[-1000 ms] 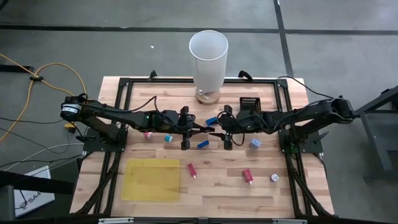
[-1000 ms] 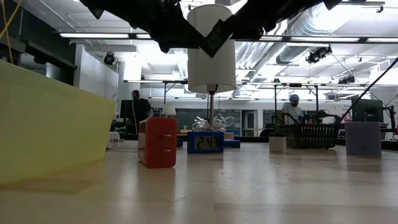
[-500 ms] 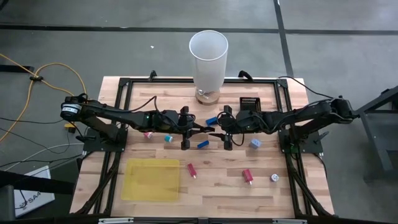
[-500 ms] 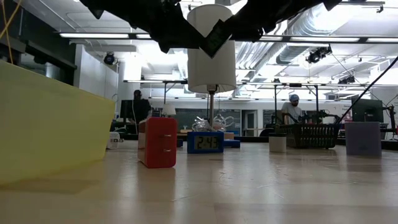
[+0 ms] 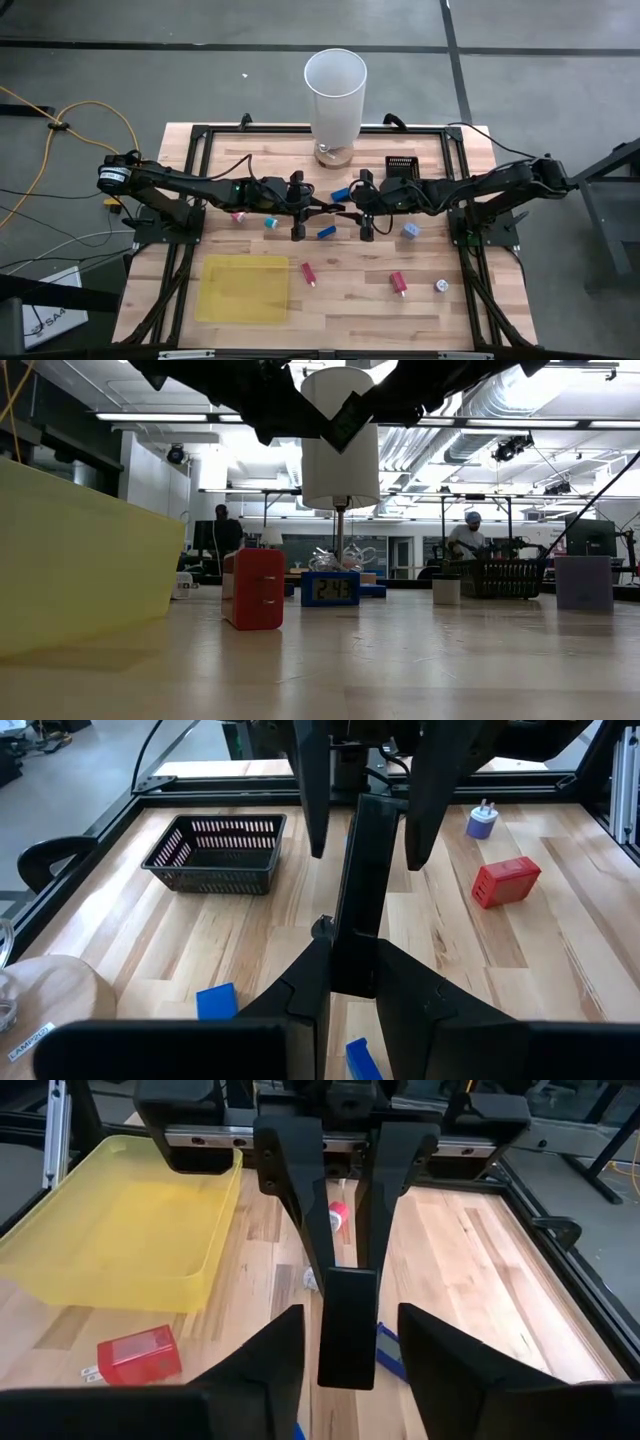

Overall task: Pick & Place Office items
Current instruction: Put the black digital clock into the black bin

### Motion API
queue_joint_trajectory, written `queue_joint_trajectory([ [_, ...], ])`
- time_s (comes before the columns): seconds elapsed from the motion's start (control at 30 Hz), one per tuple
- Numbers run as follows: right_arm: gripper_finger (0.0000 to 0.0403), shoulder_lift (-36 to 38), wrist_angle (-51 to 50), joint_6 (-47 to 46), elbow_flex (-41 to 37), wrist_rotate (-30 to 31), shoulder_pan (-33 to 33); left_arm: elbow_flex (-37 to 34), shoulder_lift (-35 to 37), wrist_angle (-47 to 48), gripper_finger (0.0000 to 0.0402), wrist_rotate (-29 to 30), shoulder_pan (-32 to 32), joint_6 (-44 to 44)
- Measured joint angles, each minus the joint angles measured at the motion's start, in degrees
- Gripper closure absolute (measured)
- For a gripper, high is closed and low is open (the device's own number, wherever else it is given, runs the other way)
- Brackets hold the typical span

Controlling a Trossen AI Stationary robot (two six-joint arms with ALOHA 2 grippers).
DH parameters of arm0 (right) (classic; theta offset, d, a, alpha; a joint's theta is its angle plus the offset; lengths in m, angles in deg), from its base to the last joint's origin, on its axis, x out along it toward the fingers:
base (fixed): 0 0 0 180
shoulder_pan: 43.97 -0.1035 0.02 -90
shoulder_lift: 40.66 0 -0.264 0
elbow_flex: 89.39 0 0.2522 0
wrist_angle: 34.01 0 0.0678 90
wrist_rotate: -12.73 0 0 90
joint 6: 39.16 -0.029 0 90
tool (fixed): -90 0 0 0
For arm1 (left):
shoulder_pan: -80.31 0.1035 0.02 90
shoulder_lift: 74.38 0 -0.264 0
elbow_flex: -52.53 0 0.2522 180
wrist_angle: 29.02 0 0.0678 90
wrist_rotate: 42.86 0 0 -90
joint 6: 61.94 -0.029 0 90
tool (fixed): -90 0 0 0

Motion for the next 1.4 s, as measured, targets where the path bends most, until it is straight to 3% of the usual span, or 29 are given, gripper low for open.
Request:
queue_joint_trajectory([
  [0.63, 0.0337, 0.02, -0.46, 0.04, 0.00, -0.63, 0.04, 0.00, -0.02, 0.07, 0.0346, 0.04, 0.00, 0.07],
  [1.4, 0.0339, 0.04, -0.85, 0.06, 0.00, -1.68, 0.04, -0.02, -0.04, 0.04, 0.0344, -0.01, 0.00, 0.07],
])
